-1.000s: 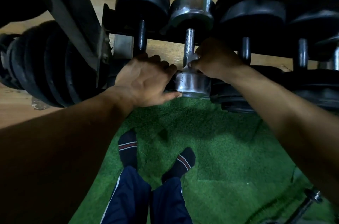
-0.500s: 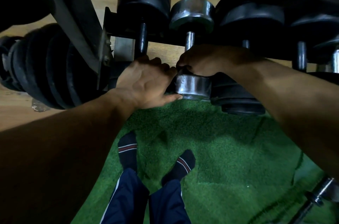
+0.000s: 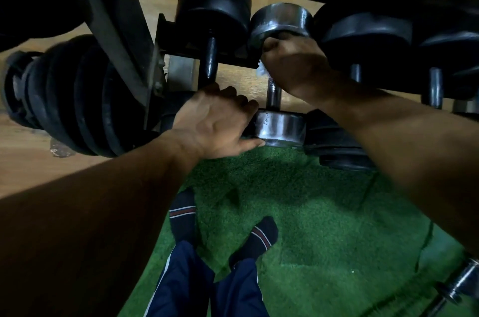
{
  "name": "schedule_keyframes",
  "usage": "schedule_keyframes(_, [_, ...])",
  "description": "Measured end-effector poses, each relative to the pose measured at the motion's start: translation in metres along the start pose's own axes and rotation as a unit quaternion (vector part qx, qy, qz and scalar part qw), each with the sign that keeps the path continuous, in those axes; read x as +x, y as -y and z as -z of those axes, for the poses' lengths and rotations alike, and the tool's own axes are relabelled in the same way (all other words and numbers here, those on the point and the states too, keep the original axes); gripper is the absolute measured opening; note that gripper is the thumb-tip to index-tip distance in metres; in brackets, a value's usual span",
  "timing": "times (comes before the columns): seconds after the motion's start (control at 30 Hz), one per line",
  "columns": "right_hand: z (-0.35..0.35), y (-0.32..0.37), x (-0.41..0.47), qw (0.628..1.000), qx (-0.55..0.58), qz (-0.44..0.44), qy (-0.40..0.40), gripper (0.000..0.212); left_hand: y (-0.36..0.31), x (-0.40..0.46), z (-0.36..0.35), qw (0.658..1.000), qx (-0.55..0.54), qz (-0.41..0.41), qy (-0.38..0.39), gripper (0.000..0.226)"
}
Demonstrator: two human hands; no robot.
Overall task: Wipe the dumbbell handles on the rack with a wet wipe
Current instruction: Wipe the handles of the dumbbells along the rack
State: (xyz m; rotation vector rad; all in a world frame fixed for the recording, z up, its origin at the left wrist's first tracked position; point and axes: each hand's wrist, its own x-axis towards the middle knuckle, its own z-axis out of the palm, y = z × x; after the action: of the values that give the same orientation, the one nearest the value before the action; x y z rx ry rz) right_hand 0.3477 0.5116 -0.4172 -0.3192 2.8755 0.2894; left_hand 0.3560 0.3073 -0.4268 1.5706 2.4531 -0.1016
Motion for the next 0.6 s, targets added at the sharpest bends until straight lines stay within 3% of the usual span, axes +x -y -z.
schedule_keyframes(0.1, [0.001,-0.003,-0.009,0.995,0.083,-0.018,-0.059,0.049,0.000,0.000,-0.001,1.000,-0.004,0.000,0.007,0.086])
schedule_keyframes(0.23, [-0.010,-0.004,-0.025,0.969,0.184,-0.130,-0.099,0.031,-0.001,-0.001,0.001,1.000,-0.008,-0.007,-0.003,0.081])
schedule_keyframes(0.33, [-0.018,0.000,-0.023,0.918,0.293,-0.222,-0.151,0.026,-0.001,-0.001,-0.002,1.000,-0.003,-0.005,0.015,0.082])
schedule_keyframes(0.4, [-0.015,0.007,-0.019,0.860,0.369,-0.316,-0.159,0.019,0.001,0.001,-0.006,1.000,0.007,-0.002,0.029,0.086])
schedule_keyframes(0.5, [-0.016,0.017,-0.023,0.791,0.430,-0.422,-0.111,0.018,0.000,0.000,-0.003,1.000,0.002,-0.002,0.024,0.086])
schedule_keyframes(0.6, [-0.012,0.023,-0.036,0.810,0.425,-0.404,0.018,0.012,-0.004,-0.002,0.007,1.000,-0.008,-0.007,0.000,0.078])
